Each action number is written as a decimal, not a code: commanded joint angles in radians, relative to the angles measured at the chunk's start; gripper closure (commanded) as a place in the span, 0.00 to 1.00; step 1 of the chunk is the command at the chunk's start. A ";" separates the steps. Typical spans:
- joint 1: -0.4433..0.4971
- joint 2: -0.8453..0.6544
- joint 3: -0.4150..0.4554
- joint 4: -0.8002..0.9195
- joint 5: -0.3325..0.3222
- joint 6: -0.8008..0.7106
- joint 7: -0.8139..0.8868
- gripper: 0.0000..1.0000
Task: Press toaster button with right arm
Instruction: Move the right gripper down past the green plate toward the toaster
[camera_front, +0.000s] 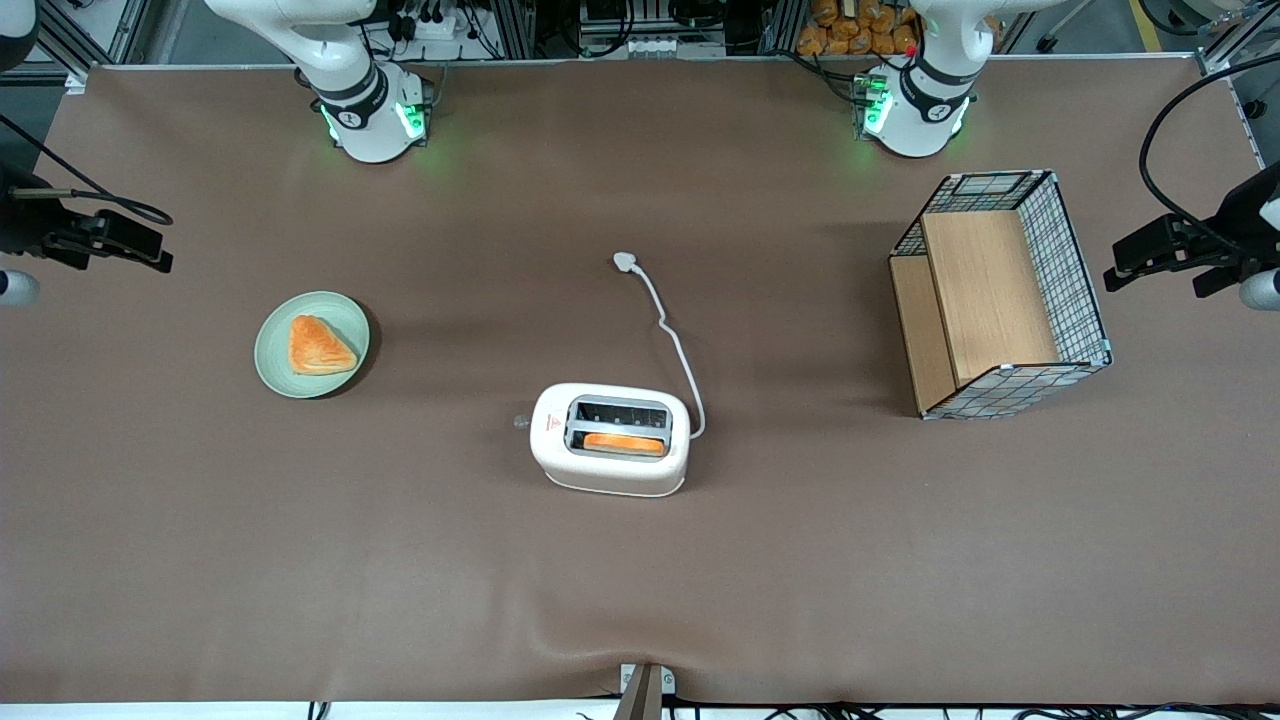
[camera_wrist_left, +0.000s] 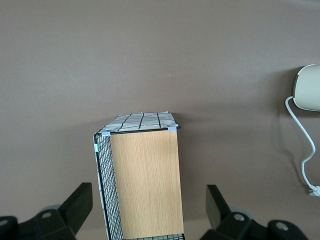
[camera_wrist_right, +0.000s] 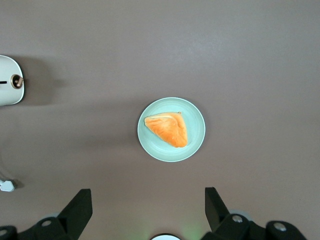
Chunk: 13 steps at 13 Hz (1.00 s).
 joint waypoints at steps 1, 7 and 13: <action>0.005 0.015 0.008 0.009 -0.005 -0.008 0.016 0.00; 0.014 0.080 0.010 0.009 0.083 -0.008 0.013 0.00; 0.046 0.240 0.008 0.011 0.335 0.013 0.016 0.00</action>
